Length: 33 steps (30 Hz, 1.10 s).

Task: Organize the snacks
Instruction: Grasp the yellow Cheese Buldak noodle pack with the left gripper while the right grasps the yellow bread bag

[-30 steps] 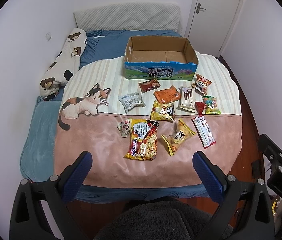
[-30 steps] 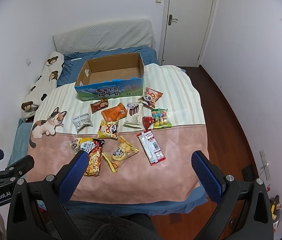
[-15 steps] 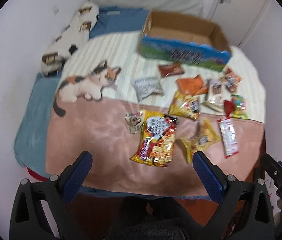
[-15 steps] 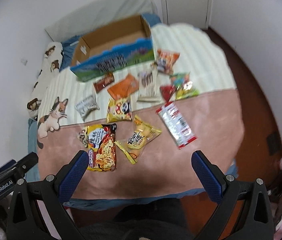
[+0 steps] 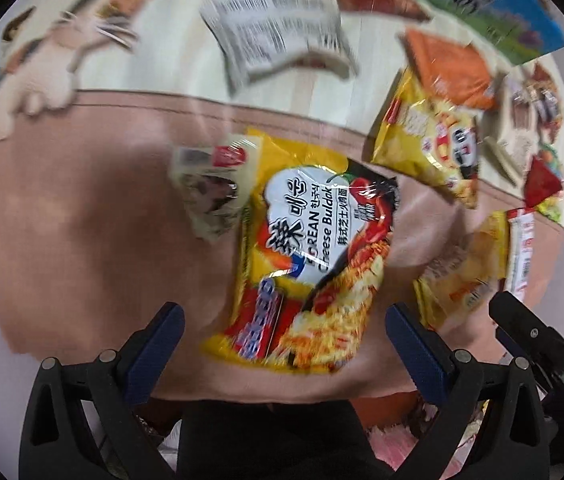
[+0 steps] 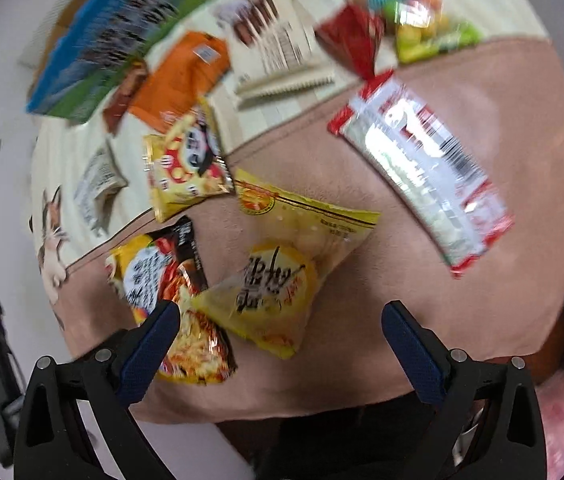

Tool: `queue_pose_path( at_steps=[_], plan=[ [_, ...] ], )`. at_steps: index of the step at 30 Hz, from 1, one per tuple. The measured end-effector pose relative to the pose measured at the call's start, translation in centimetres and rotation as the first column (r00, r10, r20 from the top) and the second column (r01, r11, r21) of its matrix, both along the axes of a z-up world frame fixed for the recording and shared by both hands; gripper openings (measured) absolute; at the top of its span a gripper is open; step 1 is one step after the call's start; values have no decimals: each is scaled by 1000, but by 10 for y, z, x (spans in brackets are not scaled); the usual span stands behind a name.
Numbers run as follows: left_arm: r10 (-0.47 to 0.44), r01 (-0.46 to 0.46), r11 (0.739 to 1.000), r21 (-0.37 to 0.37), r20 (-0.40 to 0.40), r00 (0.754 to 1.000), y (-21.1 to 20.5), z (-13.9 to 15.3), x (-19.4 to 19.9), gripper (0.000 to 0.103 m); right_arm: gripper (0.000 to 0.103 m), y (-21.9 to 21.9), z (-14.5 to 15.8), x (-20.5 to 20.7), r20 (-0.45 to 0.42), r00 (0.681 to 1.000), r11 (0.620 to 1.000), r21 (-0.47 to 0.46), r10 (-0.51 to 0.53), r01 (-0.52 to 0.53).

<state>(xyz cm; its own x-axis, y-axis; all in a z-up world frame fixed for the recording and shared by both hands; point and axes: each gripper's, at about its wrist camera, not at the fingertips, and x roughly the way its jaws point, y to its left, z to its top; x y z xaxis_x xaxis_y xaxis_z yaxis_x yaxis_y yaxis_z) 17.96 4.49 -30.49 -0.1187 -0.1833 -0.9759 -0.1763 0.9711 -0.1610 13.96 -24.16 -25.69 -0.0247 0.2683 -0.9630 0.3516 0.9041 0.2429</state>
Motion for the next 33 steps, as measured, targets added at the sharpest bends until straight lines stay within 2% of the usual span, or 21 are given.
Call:
queue_pose_path(
  at_steps=[3,5,6,7,10,12,15,17,18,21,22,25,26,30,33],
  plan=[
    [-13,13,1000,-8,-23,1000,-10,-15,3,103,95,-1,-26,5,-27,999,999,13,-38,39],
    [-22,22,1000,-7,-33,999,-19,-22,5,103,71,0,-43,8,-60,996,997,38,-60,62],
    [-33,33,999,-3,-39,999,-25,-25,5,103,65,0,-48,9,-71,996,997,45,-58,61],
    [-40,40,999,2,-44,998,-29,-28,6,103,56,3,-52,11,-78,996,998,40,-42,45],
    [-57,57,998,6,-61,997,-41,-34,5,103,50,13,-50,14,-63,996,997,-19,67,-68],
    [-57,57,998,5,-67,996,-45,-37,5,103,48,24,-46,17,-75,978,977,-80,194,-200],
    [-66,67,998,8,-74,995,-53,-42,6,103,48,40,-44,19,-117,921,909,-156,373,-388],
    [-70,71,997,18,-68,995,-58,-47,7,103,48,44,-43,20,-123,906,892,-165,405,-421],
    [-70,72,997,26,-63,996,-58,-47,10,102,50,44,-44,21,-123,907,893,-161,404,-420],
    [-71,72,996,44,-32,997,-64,-48,11,93,65,35,-45,23,-120,929,920,-142,350,-365],
    [-75,76,996,44,-27,997,-63,-47,13,90,66,29,-42,22,-117,937,929,-134,330,-344],
    [-88,89,995,54,-10,996,-72,-25,21,87,66,17,-43,16,-121,959,956,-108,258,-271],
    [-57,59,997,56,-33,998,-69,-24,23,87,66,15,-45,15,-126,963,962,-104,239,-253],
    [-62,63,996,56,-18,998,-68,-15,26,87,65,0,-55,8,-122,981,983,-90,151,-162],
    [-81,81,995,62,-3,997,-68,-19,23,87,54,-9,-58,6,-97,988,987,-101,118,-127]
  ],
)
